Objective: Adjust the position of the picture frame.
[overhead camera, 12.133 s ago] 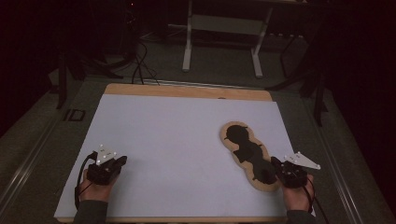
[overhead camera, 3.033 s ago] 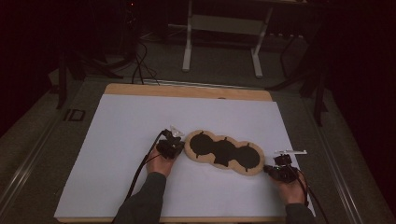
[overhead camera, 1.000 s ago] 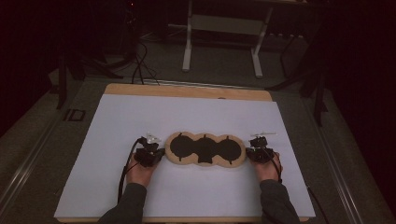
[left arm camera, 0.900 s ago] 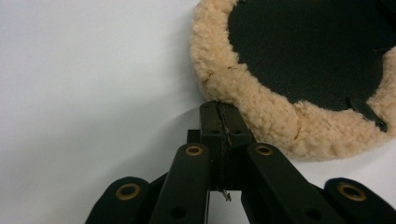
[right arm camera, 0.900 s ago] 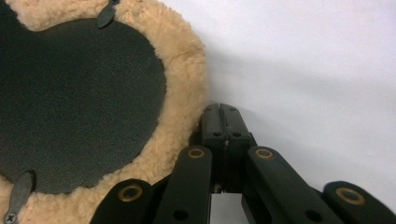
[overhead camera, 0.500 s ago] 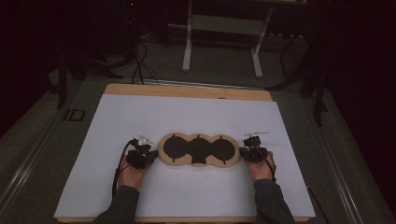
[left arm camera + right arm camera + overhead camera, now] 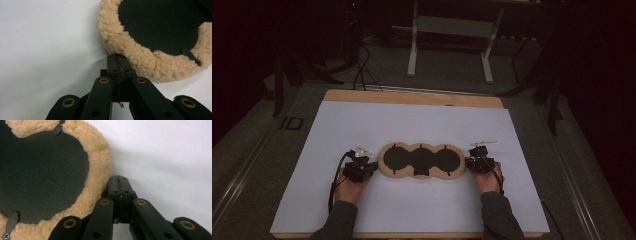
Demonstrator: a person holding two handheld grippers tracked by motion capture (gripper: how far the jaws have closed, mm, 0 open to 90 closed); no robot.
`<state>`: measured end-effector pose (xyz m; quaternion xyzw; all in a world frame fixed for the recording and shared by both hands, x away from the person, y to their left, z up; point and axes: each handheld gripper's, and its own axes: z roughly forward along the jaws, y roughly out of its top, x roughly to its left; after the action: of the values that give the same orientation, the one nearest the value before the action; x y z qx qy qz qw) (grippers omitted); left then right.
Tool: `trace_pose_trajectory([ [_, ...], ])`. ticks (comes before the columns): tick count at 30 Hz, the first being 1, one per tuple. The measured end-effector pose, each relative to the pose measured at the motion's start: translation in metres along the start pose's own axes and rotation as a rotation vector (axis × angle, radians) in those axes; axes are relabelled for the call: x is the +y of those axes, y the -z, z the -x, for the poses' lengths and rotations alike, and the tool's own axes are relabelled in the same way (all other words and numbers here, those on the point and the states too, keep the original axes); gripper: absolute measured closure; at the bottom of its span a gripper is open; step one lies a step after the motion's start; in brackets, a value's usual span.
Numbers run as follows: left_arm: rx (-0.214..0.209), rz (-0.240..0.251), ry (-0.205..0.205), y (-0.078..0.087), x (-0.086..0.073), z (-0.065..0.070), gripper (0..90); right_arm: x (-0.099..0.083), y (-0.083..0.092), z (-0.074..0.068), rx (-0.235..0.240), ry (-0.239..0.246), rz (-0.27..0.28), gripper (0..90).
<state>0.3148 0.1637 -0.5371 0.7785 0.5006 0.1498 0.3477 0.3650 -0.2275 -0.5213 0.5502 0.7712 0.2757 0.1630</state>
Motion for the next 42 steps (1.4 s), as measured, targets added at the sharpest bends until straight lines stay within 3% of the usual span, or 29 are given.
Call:
trace_pose_trajectory([
  [21, -0.007, 0.014, 0.044, 0.006, -0.007, -0.006, 90.0, 0.003, -0.003, -0.008, 0.006, 0.006, -0.001, 90.0],
  [25, -0.012, 0.017, 0.033, 0.007, -0.009, -0.006, 90.0, 0.003, -0.003, -0.009, 0.01, 0.012, 0.002, 90.0],
  [29, 0.021, 0.02, 0.004, 0.008, -0.01, -0.003, 90.0, 0.002, -0.003, -0.009, 0.009, 0.033, -0.003, 90.0],
  [33, 0.022, 0.022, 0.011, 0.012, -0.012, -0.006, 88.0, -0.004, 0.0, -0.008, 0.013, 0.046, 0.012, 90.0],
  [37, 0.015, 0.031, 0.016, 0.019, -0.013, -0.01, 86.7, -0.012, 0.007, -0.008, 0.02, 0.076, 0.027, 88.2],
  [42, 0.024, 0.057, -0.019, 0.026, -0.014, -0.011, 86.3, -0.022, 0.02, -0.009, 0.037, 0.106, 0.049, 84.8],
])
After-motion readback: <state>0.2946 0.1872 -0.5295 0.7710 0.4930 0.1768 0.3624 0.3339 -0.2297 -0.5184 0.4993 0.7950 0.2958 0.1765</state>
